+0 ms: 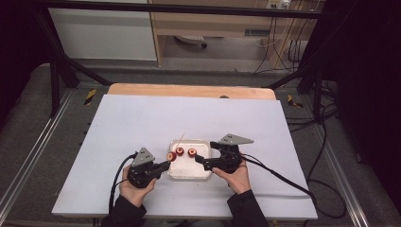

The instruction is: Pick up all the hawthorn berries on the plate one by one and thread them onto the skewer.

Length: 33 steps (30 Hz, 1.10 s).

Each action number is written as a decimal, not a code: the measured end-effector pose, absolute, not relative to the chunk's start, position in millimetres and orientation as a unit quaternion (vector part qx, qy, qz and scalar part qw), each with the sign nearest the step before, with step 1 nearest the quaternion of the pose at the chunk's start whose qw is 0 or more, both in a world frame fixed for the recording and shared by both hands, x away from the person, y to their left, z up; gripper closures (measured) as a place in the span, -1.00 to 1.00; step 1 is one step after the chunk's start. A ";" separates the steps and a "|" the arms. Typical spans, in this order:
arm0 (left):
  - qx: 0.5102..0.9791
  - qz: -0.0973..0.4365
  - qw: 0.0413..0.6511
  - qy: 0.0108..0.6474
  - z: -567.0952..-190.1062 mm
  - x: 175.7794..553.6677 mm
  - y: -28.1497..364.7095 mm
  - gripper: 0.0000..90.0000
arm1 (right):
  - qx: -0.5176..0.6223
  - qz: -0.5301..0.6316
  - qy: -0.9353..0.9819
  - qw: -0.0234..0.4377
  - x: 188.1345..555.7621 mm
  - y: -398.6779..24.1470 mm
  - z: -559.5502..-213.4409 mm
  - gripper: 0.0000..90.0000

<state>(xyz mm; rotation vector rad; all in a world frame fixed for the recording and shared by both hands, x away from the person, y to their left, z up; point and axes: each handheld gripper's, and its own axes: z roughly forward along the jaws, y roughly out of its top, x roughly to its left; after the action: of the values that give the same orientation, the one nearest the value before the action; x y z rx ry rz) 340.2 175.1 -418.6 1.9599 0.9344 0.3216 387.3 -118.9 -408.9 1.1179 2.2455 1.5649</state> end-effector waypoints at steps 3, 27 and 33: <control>0.797 0.132 0.451 0.381 -421.3 337.5 184.1 0.97 | 0.373 0.502 0.775 0.091 388.9 -120.6 -409.2 -0.78; 0.814 0.125 0.421 0.379 -434.6 330.0 217.3 0.96 | 0.346 0.286 0.891 0.074 439.8 -72.6 -389.7 -0.46; 0.815 0.123 0.421 0.378 -434.9 330.2 217.3 0.96 | 0.364 0.260 0.893 0.048 455.1 -59.0 -393.7 -0.32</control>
<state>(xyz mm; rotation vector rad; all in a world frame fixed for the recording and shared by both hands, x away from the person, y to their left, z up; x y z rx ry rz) 330.2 217.3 -434.9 2.0431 0.9484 0.3085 455.1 -59.0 -393.7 1.1091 2.7238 0.7937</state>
